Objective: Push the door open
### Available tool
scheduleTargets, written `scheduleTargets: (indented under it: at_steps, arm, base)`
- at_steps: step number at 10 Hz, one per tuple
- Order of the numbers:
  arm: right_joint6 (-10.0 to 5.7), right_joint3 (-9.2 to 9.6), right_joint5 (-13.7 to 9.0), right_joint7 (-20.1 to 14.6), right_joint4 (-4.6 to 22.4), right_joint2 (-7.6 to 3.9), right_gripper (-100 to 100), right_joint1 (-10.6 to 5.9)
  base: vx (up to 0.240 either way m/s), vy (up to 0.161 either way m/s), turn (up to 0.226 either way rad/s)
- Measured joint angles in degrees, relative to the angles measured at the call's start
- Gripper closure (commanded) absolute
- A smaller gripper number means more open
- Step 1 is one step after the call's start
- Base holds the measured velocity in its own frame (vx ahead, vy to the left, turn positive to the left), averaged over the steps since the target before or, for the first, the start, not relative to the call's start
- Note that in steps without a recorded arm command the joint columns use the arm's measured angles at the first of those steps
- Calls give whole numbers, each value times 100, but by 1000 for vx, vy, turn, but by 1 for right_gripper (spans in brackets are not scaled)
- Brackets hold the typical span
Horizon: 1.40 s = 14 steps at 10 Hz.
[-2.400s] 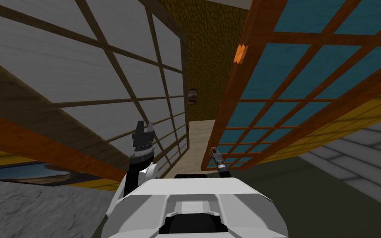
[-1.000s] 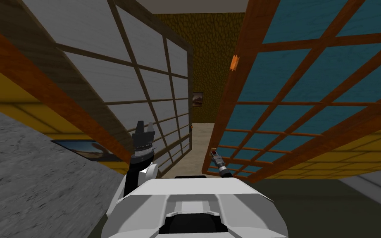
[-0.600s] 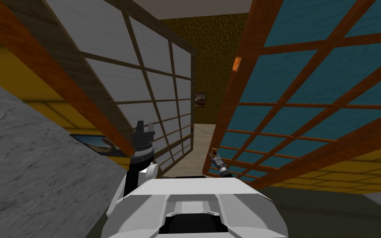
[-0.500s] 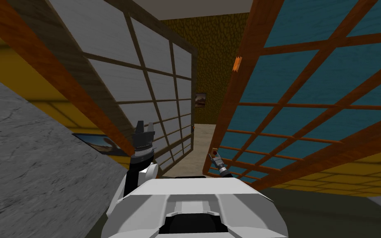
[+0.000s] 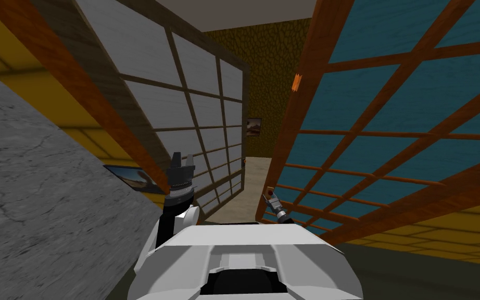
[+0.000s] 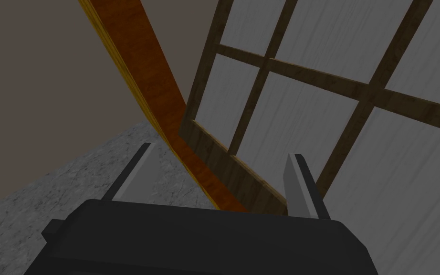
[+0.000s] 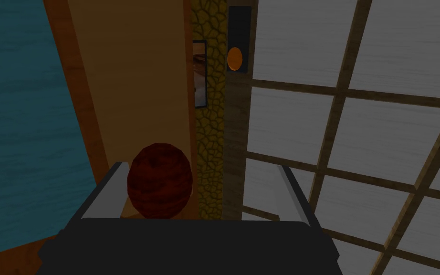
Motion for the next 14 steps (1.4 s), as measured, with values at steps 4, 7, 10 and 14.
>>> scheduleTargets:
  at_steps: [4, 7, 10, 14]
  arm:
    - [-67, -56, 49, 32, 188, -45, 100, -83]
    - [-130, -73, 124, -35, 293, -114, 100, -126]
    - [-81, -26, 179, -110, 68, -64, 100, 20]
    - [-13, 14, 213, -201, -151, -30, 100, 137]
  base:
    - [2, -12, 38]
    - [-6, -7, 55]
    - [-4, -3, -8]
    - [4, 0, 6]
